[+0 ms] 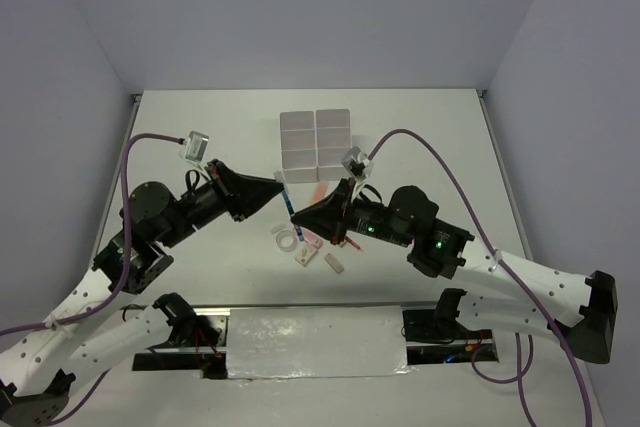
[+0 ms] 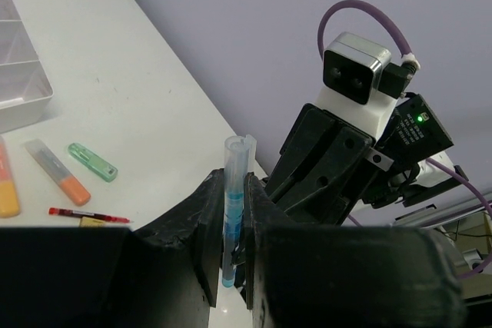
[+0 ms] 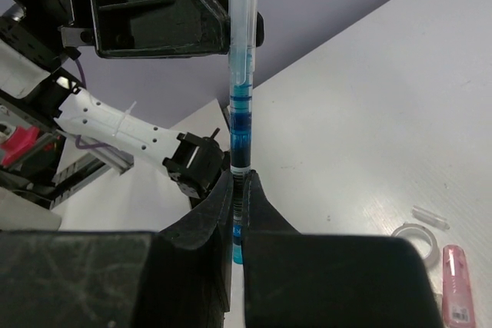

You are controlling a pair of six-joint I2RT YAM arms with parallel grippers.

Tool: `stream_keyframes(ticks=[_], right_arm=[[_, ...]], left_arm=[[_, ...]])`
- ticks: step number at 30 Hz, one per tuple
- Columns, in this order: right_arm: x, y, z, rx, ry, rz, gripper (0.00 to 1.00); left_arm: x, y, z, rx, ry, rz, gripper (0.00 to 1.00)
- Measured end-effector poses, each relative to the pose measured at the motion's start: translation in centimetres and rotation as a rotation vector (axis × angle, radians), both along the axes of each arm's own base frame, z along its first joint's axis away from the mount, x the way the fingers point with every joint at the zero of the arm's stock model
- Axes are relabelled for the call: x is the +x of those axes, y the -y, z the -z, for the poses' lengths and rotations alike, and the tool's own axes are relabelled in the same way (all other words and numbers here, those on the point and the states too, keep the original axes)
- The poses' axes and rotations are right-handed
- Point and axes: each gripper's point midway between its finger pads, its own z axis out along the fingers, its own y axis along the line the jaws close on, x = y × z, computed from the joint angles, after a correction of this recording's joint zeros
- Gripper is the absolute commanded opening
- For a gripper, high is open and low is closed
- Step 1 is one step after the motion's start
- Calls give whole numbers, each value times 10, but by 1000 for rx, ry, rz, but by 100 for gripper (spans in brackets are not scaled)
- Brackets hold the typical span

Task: Sort the stationery into containers
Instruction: Close the pen cap on the pen.

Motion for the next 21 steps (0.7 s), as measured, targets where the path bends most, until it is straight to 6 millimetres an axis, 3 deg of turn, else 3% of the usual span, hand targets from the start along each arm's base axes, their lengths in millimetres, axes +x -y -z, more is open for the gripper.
stream_keyframes(ticks=[21], right_arm=[[5, 1, -5, 13, 52, -16, 0]], left_arm=[[3, 4, -3, -52, 52, 10, 0]])
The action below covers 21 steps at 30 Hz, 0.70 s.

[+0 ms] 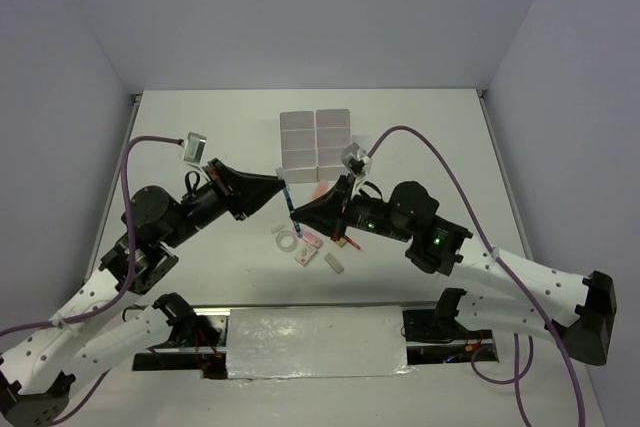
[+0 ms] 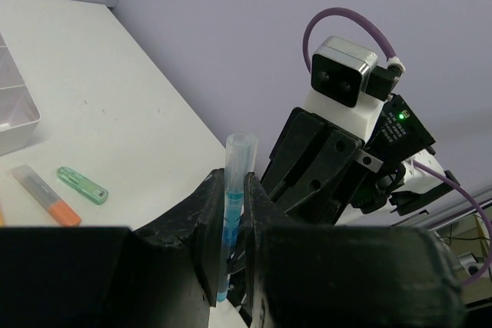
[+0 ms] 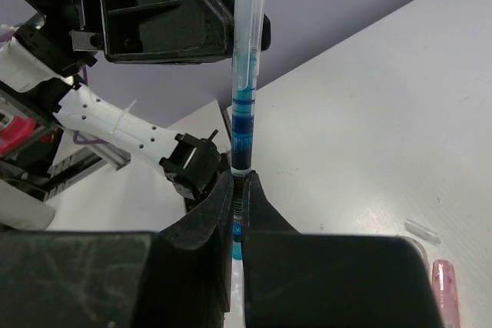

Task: Sort the stationery into containers
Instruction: Close the pen cap on the pen.

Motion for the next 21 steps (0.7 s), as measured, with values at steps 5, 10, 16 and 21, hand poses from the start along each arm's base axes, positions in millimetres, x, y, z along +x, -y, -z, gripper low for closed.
stream_keyframes(ticks=[5, 10, 16, 21], right_arm=[[2, -6, 1, -8, 1, -24, 0], [6, -4, -11, 44, 1, -63, 0], [4, -4, -26, 104, 14, -102, 0], [3, -5, -29, 125, 1, -118, 0]], left_arm=[[2, 0, 0, -20, -5, -8, 0], [4, -6, -8, -58, 18, -38, 0], [2, -9, -20, -106, 36, -45, 0], [2, -9, -22, -136, 38, -43, 0]])
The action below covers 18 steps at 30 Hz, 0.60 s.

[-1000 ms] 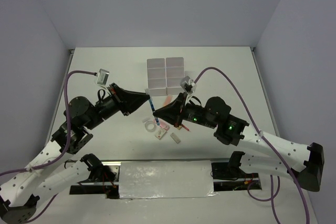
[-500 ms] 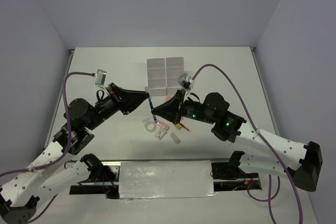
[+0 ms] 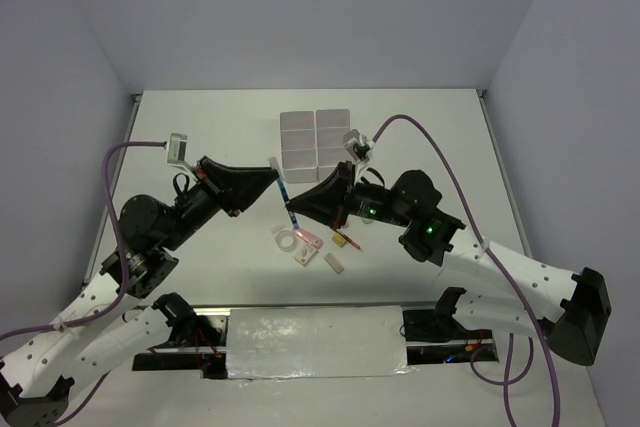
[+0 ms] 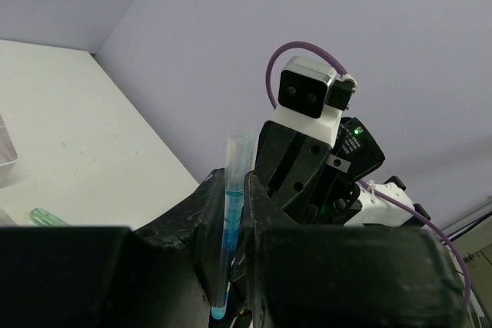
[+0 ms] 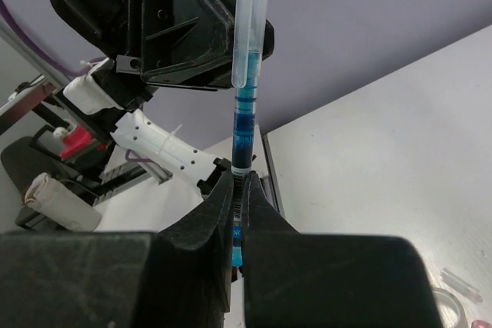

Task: Sort the stationery into containers
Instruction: Close the pen cap on the pen.

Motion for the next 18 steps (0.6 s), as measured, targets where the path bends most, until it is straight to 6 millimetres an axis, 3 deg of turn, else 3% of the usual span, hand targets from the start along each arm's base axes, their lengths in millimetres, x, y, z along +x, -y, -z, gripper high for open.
stream_keyframes(ticks=[18], right_arm=[[8, -16, 1, -11, 6, -24, 0]], left_arm=[[5, -8, 0, -27, 4, -50, 0]])
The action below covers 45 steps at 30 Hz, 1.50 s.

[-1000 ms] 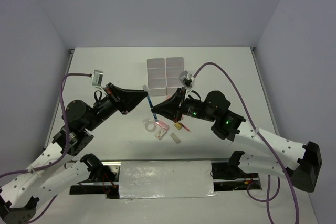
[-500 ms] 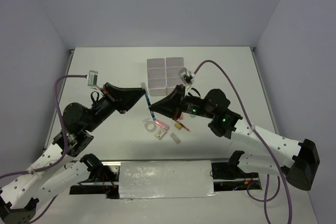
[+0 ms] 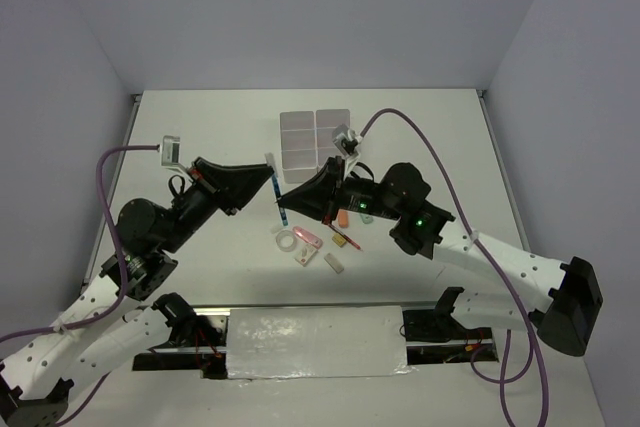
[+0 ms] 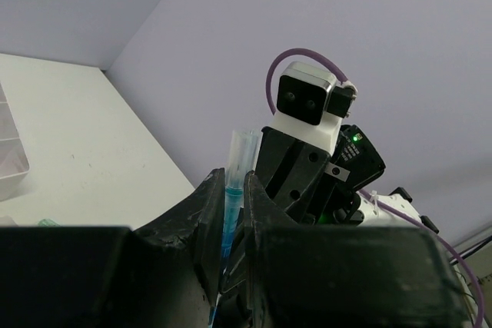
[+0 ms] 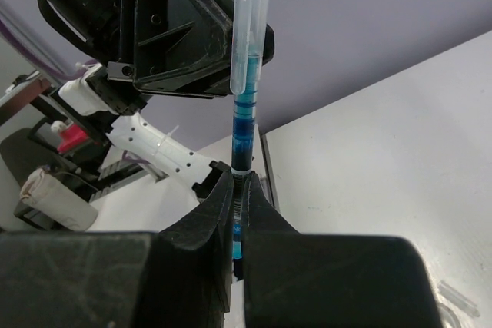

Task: Sort the stationery into containers
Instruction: Close the pen cap on the pen, then place the pen in the storage box.

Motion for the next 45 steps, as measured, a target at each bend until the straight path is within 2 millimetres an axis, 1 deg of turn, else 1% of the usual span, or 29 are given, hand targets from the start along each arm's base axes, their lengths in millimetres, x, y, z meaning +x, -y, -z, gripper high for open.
stream_keyframes(ticks=[4, 10, 12, 13, 15, 16, 18, 20, 21, 22, 23, 25, 28, 30, 31, 32, 34, 35, 39, 42, 44, 45], right_arm=[[1, -1, -2, -7, 33, -1, 0], [-5, -7, 4, -28, 94, -60, 0], [-6, -7, 3, -27, 113, -73, 0], [-7, -7, 2, -22, 124, -76, 0], [-9, -6, 0, -9, 148, -83, 0], [-10, -6, 0, -7, 156, -85, 0], [-10, -5, 2, -7, 170, -85, 0], [-9, -5, 1, -3, 184, -77, 0], [-8, -5, -1, 5, 193, -70, 0], [-7, -4, -5, 17, 207, -64, 0], [-7, -3, -9, 28, 219, -59, 0], [-7, -3, -13, 43, 235, -55, 0], [-7, -2, -17, 59, 253, -49, 0], [-5, -1, -19, 66, 273, -36, 0], [-4, 0, -20, 66, 282, -25, 0], [-2, 1, -20, 65, 294, -6, 0], [7, 4, -18, 53, 318, 50, 0], [13, 5, -18, 43, 337, 85, 0], [42, 12, -11, -10, 411, 229, 0], [67, 21, 5, -64, 487, 337, 0], [89, 27, 20, -110, 517, 401, 0], [108, 32, 28, -135, 531, 446, 0]], left_arm=[[-1, -2, -3, -9, 7, -8, 0], [-4, -3, -1, 35, -16, -3, 1], [-7, -4, -3, 65, -17, -1, 9], [-8, -4, -5, 77, -9, 1, 18], [-12, -5, -8, 94, -3, 7, 25], [-13, -5, -8, 107, 3, 10, 30], [-15, -5, -7, 121, 0, 15, 36], [-16, -3, 0, 146, -17, 26, 39], [-17, -2, 6, 165, -27, 33, 44], [-18, -1, 10, 180, -36, 40, 46], [-19, -1, 15, 193, -48, 45, 55], [-19, -1, 20, 211, -61, 43, 59], [-19, -4, 21, 235, -66, 33, 64], [-19, -8, 17, 243, -63, 18, 71], [-19, -9, 15, 248, -59, 12, 76], [-19, -11, 12, 254, -51, 4, 86], [-21, -16, 9, 265, -49, -12, 92], [-22, -19, 8, 273, -45, -20, 97], [-27, -35, 14, 322, -48, -63, 99], [-29, -49, 28, 385, -59, -107, 99], [-30, -57, 42, 440, -59, -133, 99], [-29, -61, 51, 472, -58, -146, 99]])
